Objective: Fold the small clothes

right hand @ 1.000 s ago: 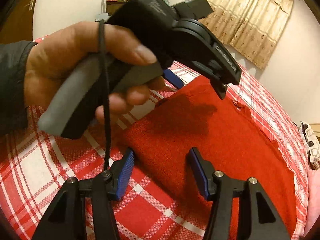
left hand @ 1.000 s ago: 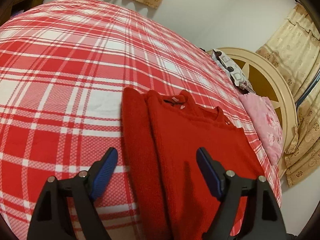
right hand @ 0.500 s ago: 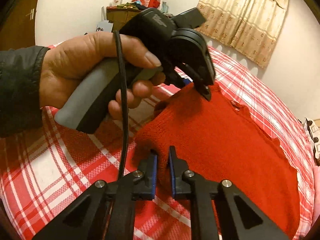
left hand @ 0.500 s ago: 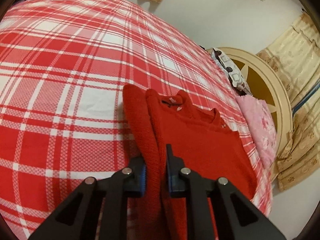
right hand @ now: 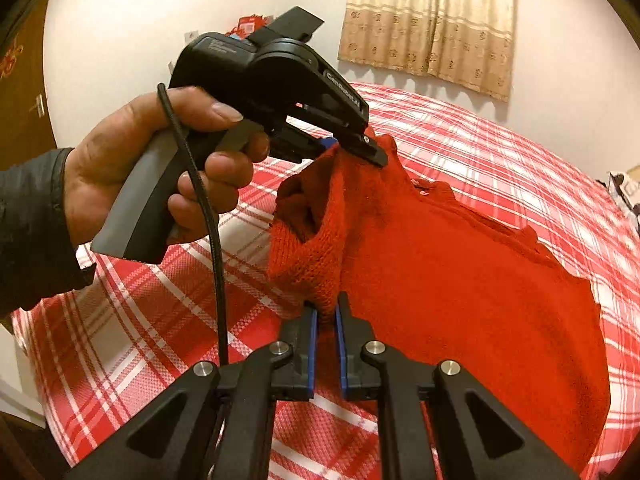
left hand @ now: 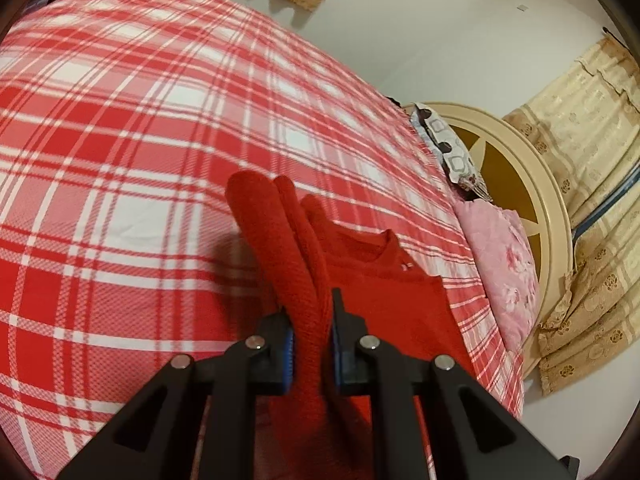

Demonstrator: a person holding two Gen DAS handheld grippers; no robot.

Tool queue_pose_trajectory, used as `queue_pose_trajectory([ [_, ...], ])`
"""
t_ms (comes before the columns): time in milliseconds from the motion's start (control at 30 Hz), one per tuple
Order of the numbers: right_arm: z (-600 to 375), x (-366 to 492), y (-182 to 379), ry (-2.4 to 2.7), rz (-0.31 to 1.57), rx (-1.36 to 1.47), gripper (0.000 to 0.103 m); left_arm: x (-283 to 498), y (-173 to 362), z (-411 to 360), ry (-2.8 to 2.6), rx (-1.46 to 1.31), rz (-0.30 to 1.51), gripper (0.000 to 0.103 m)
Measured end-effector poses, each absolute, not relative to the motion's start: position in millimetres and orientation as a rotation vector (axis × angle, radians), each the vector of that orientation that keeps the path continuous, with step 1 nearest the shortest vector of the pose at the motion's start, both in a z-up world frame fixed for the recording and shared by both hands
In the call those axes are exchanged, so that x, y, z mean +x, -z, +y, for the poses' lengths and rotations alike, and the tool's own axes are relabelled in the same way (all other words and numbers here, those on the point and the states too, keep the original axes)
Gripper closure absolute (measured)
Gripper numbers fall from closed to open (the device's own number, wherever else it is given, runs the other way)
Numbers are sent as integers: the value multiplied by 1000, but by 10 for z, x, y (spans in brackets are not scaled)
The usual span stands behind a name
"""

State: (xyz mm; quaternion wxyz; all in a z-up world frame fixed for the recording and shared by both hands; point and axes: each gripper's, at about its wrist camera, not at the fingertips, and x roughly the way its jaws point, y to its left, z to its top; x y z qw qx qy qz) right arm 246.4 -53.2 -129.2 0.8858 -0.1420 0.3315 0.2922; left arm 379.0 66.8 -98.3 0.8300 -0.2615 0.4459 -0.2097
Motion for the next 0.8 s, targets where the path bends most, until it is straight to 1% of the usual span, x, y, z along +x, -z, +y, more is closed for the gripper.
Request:
queue_pose_trajectory([
  [367,-960,2227,1075,-582,630,-216,96,3769,638,218,491,-509,901,89],
  [800,-1556,2234,1055,-527,642,-109,96,3792,566,-325,571,-496,904,89],
])
